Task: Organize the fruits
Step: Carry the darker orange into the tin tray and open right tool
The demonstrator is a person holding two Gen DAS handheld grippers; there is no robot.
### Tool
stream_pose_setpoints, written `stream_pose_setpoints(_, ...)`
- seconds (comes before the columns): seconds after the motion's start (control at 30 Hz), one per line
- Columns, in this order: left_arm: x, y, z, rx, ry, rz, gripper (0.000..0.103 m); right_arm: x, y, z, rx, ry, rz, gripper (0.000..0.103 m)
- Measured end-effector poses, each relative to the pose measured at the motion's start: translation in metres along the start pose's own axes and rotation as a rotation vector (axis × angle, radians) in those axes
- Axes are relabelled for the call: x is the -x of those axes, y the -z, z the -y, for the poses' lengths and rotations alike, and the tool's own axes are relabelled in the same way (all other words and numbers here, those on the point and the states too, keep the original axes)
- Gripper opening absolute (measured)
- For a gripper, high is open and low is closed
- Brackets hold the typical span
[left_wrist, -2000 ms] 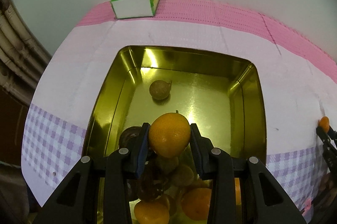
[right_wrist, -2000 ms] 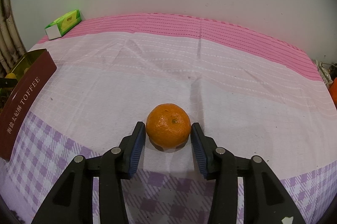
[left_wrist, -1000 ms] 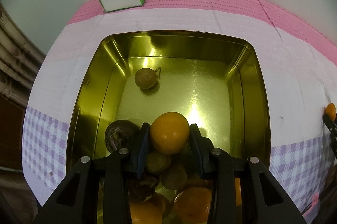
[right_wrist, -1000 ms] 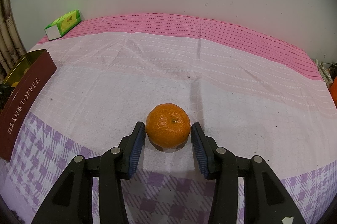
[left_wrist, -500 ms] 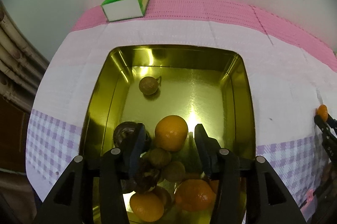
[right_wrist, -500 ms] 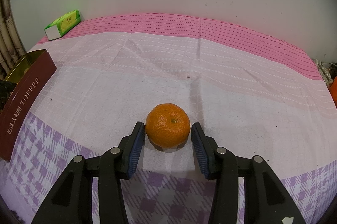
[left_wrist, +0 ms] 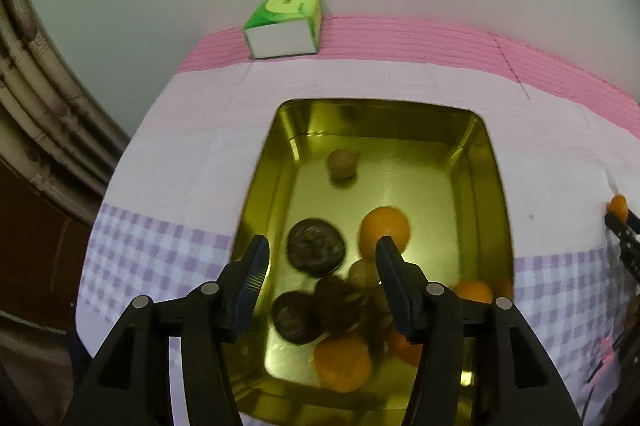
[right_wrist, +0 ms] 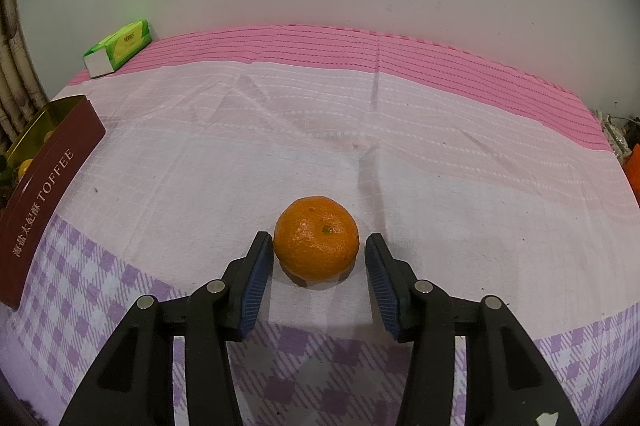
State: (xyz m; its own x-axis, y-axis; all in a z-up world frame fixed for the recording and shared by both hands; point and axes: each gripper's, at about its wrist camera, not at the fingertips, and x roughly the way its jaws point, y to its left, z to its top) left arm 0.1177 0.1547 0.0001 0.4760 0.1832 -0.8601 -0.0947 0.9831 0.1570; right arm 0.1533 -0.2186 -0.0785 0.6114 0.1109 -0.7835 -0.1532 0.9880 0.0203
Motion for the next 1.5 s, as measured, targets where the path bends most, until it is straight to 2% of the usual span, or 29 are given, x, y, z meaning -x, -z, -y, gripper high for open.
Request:
stream_pose_setpoints(0.4, 0.011, 0.022, -0.026, 0.020, -0.044, 0.011, 0.059, 0.000, 0.000, -0.001, -0.027, 0.021, -0.002, 0.044)
stream_pose_setpoints(0.57, 0.012, 0.025, -0.033, 0.042, -0.045, 0.016, 0.061, 0.002, -0.002, -0.004, -0.024, 0.020, -0.015, 0.038)
stream_pose_setpoints(1.1, 0.012, 0.031, -0.052, 0.123, -0.006, 0.001, 0.063, -0.003, -0.011, -0.011, -0.041, 0.053, -0.059, 0.036)
stream_pose_setpoints(1.37, 0.015, 0.032, -0.056, 0.140, 0.003, 0.013, 0.065, 0.003, -0.018, -0.026, -0.029, 0.037, -0.069, 0.035)
stream_pose_setpoints(1.5, 0.017, 0.031, -0.056, 0.143, 0.009, 0.021, 0.069, 0.011, -0.025, -0.044, -0.009, 0.005, -0.055, 0.035)
